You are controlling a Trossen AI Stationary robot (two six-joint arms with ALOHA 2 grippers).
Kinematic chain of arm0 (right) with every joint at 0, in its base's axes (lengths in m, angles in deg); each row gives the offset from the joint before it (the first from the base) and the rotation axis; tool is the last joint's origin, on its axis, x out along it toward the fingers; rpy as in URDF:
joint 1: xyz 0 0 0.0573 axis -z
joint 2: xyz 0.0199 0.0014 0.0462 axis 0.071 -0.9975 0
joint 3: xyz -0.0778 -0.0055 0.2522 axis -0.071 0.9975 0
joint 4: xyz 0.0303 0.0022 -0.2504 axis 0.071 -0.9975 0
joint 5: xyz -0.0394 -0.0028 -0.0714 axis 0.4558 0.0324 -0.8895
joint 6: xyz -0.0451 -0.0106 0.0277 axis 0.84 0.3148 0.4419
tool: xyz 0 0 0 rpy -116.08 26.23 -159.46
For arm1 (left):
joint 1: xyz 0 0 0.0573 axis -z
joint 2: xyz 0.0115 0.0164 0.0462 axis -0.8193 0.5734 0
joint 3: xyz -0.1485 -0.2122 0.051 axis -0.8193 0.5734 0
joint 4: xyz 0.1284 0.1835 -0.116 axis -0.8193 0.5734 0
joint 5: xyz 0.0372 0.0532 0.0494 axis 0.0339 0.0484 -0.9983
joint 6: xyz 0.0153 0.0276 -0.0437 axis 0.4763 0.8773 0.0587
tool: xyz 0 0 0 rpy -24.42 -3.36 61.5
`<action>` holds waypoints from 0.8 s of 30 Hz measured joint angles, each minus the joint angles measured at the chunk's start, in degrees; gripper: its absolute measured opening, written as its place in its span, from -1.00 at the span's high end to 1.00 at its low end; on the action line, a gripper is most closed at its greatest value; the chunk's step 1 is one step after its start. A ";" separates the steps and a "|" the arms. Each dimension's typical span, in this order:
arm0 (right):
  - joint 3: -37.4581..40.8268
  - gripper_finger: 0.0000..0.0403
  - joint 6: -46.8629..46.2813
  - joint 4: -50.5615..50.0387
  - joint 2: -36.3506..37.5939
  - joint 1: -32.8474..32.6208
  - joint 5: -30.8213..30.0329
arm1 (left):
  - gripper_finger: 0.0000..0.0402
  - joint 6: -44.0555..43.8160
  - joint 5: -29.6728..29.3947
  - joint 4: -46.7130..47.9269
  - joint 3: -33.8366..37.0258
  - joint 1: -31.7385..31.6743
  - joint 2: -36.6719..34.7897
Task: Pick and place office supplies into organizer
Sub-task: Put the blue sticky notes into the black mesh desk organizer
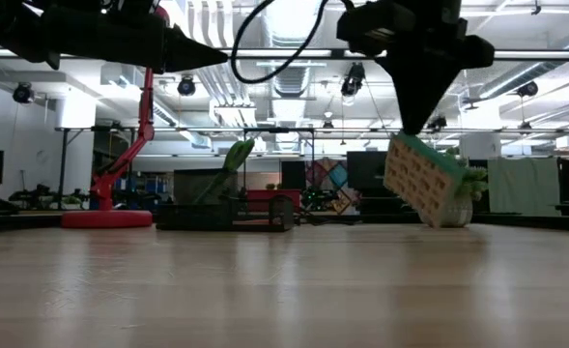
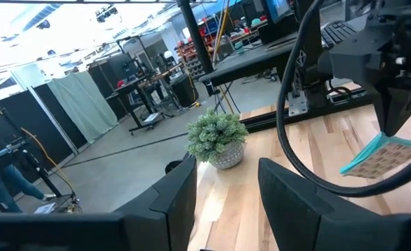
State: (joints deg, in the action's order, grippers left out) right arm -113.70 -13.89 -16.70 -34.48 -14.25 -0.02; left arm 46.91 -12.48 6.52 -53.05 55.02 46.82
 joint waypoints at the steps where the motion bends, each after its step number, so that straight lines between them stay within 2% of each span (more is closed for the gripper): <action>1: -0.25 0.96 0.32 0.03 0.00 0.09 -0.62 | 0.30 0.01 0.00 0.00 0.00 0.00 0.00; 7: -2.47 0.96 4.90 0.50 0.00 1.90 -3.25 | 0.30 0.02 -0.19 0.04 0.00 0.00 0.00; 16: -7.58 0.96 15.04 1.65 0.00 6.98 -6.38 | 0.30 0.31 -7.61 1.65 0.00 0.00 -0.04; 24: -9.43 0.96 24.38 4.82 0.00 8.22 -8.38 | 0.30 -0.46 -8.40 10.42 0.00 0.00 -4.21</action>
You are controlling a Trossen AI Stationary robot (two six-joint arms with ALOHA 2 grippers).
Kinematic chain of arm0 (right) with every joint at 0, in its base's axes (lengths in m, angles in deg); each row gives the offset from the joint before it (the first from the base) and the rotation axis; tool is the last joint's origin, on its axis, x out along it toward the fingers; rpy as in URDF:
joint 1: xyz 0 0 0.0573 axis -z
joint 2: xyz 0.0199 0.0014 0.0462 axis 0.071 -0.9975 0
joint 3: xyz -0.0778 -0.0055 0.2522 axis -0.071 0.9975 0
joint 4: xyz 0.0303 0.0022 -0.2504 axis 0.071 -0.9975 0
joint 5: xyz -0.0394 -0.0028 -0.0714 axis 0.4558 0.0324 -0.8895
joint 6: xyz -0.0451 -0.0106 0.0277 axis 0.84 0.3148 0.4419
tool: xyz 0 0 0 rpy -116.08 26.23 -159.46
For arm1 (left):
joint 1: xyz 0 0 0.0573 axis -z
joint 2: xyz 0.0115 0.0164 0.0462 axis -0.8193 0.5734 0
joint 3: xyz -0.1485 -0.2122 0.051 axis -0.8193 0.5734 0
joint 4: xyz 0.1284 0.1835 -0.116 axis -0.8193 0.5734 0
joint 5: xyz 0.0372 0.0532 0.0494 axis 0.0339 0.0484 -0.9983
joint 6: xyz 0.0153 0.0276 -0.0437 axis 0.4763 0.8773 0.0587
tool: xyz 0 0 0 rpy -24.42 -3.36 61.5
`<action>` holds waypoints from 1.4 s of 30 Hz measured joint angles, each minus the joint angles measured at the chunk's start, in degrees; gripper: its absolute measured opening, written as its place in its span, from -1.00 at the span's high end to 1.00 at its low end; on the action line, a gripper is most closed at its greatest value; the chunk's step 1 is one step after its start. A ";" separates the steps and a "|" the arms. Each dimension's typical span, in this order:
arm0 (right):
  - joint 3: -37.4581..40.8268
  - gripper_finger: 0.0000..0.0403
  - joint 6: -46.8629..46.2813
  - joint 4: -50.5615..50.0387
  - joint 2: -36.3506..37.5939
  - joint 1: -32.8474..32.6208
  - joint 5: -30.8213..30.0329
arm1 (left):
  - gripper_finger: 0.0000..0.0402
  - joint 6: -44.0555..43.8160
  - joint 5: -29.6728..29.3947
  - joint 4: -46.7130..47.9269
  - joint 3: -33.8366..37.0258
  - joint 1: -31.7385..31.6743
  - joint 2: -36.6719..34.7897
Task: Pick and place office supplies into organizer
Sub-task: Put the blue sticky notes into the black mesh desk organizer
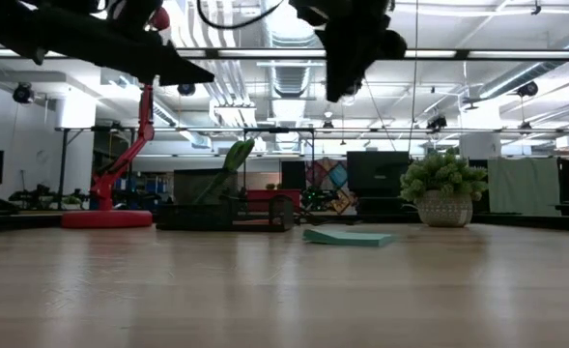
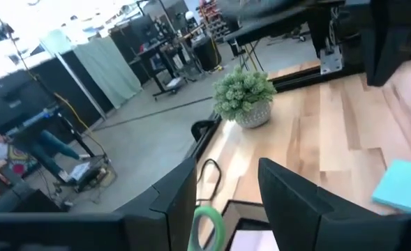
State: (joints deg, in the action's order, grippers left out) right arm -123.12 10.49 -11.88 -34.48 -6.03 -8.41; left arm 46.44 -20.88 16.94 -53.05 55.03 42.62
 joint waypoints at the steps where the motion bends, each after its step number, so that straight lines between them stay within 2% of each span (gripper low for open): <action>1: 0.01 0.96 1.19 1.43 0.00 -0.01 -0.01 | 0.30 -0.93 0.00 1.30 0.00 0.03 -0.98; 4: 0.24 0.90 5.39 7.40 -0.48 -0.19 2.61 | 0.30 -3.72 0.00 5.65 0.00 0.04 -4.16; 7: 0.24 0.74 8.71 11.11 -2.56 -0.65 7.47 | 0.30 -6.76 0.03 10.16 0.00 0.05 -7.62; 11: 0.11 0.45 9.34 10.11 -7.66 -0.85 10.42 | 0.30 -10.02 0.13 15.14 0.00 0.04 -11.63; 15: 0.11 0.15 8.75 8.54 -12.36 -0.63 10.50 | 0.30 -11.51 0.47 17.16 0.38 0.04 -13.93; 20: 0.07 -0.09 6.34 8.56 -15.83 -0.38 11.57 | 0.30 -11.17 0.50 17.11 1.91 0.00 -15.46; 28: 0.02 -0.21 6.18 8.89 -16.63 -0.65 11.31 | 0.30 -11.05 0.50 17.05 2.84 0.00 -17.31; 33: 1.73 -0.20 8.26 12.06 -16.63 -0.67 10.90 | 0.30 -11.01 0.50 17.07 2.87 0.00 -16.78; 37: 2.95 -0.17 9.02 13.18 -16.70 -0.86 7.96 | 0.30 -10.43 0.50 17.07 2.89 0.00 -16.29; 42: 4.01 -0.16 10.07 13.75 -16.70 -0.91 8.00 | 0.30 -9.79 0.50 17.10 2.95 0.00 -16.00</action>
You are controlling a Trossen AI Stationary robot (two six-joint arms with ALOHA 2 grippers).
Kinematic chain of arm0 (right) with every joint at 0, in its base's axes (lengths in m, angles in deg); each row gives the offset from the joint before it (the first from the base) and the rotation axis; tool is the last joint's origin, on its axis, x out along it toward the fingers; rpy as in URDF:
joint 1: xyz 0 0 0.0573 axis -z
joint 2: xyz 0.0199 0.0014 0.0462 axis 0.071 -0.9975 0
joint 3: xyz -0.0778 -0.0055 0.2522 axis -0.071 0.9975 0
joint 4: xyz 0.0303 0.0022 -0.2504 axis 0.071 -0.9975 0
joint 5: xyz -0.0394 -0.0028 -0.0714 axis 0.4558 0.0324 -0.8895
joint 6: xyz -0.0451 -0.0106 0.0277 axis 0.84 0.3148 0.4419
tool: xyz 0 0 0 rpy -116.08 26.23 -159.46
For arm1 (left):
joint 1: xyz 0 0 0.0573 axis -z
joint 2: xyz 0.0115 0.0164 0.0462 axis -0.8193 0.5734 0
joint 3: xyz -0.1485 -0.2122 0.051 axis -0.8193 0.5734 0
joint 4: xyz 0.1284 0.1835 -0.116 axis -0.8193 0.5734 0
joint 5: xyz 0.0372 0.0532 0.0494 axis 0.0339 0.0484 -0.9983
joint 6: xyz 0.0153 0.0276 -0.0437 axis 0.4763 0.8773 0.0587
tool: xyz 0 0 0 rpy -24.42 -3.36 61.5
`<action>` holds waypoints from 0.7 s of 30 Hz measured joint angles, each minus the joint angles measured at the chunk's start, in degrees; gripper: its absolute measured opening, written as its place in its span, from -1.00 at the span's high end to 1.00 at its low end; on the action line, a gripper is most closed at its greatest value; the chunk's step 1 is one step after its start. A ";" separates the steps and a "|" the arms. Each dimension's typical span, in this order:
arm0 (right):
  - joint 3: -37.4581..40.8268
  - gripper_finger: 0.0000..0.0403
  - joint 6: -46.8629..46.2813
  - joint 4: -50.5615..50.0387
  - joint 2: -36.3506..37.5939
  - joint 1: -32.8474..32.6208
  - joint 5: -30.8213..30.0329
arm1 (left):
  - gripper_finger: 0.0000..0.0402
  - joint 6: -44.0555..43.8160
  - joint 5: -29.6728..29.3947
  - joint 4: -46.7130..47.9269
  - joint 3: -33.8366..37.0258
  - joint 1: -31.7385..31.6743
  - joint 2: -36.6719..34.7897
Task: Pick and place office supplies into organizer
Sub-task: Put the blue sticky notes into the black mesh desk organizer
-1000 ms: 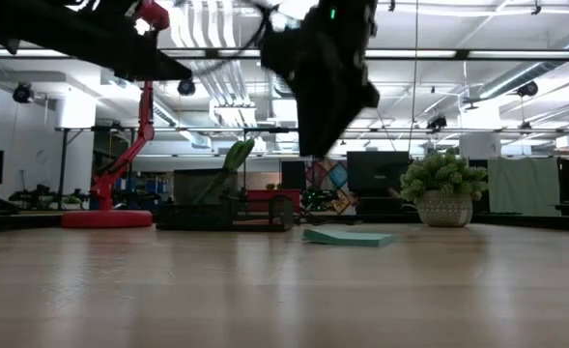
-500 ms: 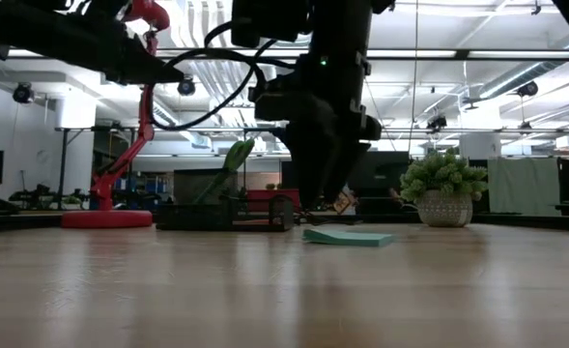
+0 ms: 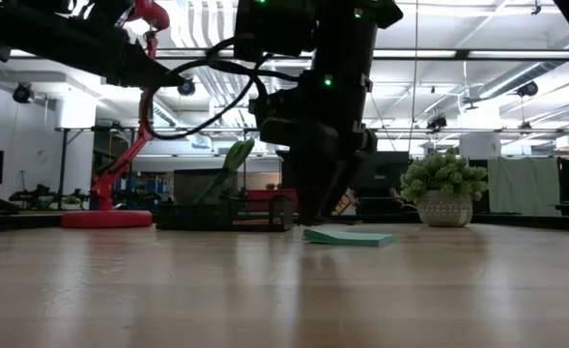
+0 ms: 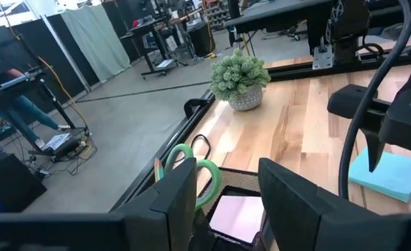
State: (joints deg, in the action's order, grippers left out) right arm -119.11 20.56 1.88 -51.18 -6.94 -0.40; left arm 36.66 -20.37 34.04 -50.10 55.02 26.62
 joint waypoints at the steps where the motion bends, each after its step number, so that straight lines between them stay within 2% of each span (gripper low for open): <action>1: 0.16 -0.16 0.04 0.43 0.00 -0.11 0.07 | 0.30 0.01 0.00 -0.01 0.02 0.00 -0.01; 17: 5.78 -0.16 4.21 5.54 0.34 -0.62 0.27 | 0.30 0.28 0.00 -0.16 0.06 0.00 0.58; 21: 7.31 -0.14 5.99 7.66 0.55 0.02 2.29 | 0.30 0.28 -0.02 -0.14 0.09 0.00 0.66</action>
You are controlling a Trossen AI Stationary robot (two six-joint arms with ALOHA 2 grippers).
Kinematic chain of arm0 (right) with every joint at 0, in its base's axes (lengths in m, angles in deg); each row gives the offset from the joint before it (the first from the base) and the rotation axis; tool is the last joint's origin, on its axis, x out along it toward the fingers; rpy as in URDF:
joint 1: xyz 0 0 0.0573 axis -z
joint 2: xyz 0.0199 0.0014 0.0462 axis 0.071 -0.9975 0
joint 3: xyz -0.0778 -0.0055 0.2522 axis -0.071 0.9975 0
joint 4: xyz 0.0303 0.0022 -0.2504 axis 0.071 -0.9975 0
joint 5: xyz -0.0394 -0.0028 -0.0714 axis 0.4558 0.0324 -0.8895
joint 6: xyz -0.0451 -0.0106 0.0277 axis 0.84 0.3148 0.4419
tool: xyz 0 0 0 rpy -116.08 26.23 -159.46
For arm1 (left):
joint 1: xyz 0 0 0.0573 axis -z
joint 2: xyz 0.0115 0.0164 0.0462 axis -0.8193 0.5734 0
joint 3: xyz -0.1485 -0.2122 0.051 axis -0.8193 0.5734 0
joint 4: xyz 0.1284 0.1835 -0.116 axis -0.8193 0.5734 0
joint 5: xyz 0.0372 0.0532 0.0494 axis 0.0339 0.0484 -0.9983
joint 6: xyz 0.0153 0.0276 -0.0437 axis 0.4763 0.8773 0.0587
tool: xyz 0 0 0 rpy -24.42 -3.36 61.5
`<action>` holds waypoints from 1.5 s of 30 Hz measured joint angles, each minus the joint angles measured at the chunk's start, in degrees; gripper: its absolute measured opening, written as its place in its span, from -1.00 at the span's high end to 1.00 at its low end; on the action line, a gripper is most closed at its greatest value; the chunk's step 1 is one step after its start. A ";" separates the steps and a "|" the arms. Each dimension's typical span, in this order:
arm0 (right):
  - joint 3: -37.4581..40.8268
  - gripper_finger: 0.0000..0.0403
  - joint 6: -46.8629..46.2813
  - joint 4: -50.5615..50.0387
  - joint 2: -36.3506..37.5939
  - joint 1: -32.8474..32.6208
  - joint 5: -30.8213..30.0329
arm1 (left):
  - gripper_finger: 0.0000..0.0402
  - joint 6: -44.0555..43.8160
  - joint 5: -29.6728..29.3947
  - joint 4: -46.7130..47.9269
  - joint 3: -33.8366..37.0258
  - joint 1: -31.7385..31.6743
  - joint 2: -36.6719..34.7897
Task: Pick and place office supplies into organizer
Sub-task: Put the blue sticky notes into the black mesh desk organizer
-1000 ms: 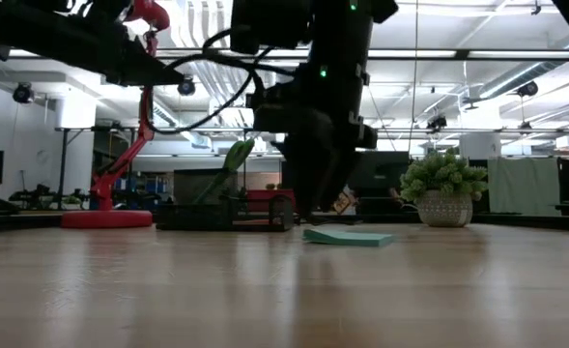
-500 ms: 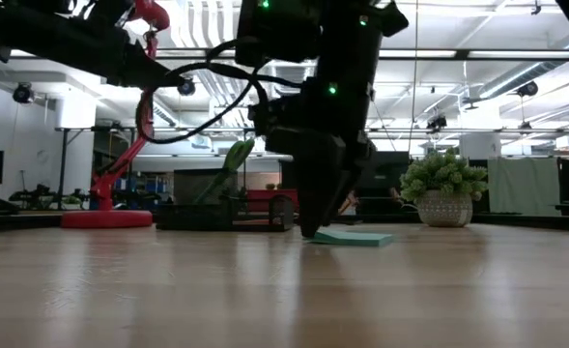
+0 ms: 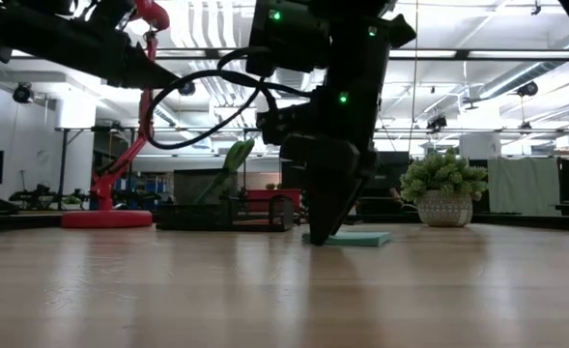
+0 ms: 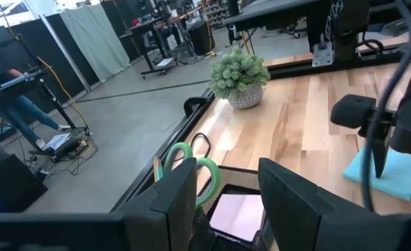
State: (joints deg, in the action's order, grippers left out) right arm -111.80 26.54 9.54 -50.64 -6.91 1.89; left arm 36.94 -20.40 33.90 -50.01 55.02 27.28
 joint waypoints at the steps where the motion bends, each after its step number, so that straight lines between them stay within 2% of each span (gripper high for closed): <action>1: 0.34 -0.13 0.04 0.43 0.02 0.33 0.72 | 0.30 -0.01 0.01 0.04 0.00 0.00 0.07; 6: 1.49 0.07 0.09 1.35 0.01 1.53 1.29 | 0.30 -0.02 0.02 0.10 0.02 0.00 0.16; 15: 1.87 0.80 1.94 0.62 -0.04 2.86 3.38 | 0.30 0.02 0.02 0.11 0.07 0.00 0.16; 17: 1.90 0.89 2.34 0.60 -0.02 2.91 3.75 | 0.30 0.43 0.01 0.09 0.07 0.00 0.19; 23: 0.81 0.89 1.78 -0.53 -0.01 2.85 4.00 | 0.30 1.01 0.02 0.09 0.22 0.00 0.18; 39: -9.67 0.90 4.89 -8.95 2.03 2.40 1.15 | 0.30 1.07 0.00 0.07 0.44 0.00 0.14; 45: -13.62 0.90 10.03 -9.58 2.10 2.60 -3.49 | 0.30 1.07 0.00 0.07 0.50 0.00 0.14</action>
State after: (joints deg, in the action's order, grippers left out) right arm -125.43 36.57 -0.04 -48.54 -4.31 -1.60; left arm 38.01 -20.40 33.97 -49.51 55.02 27.41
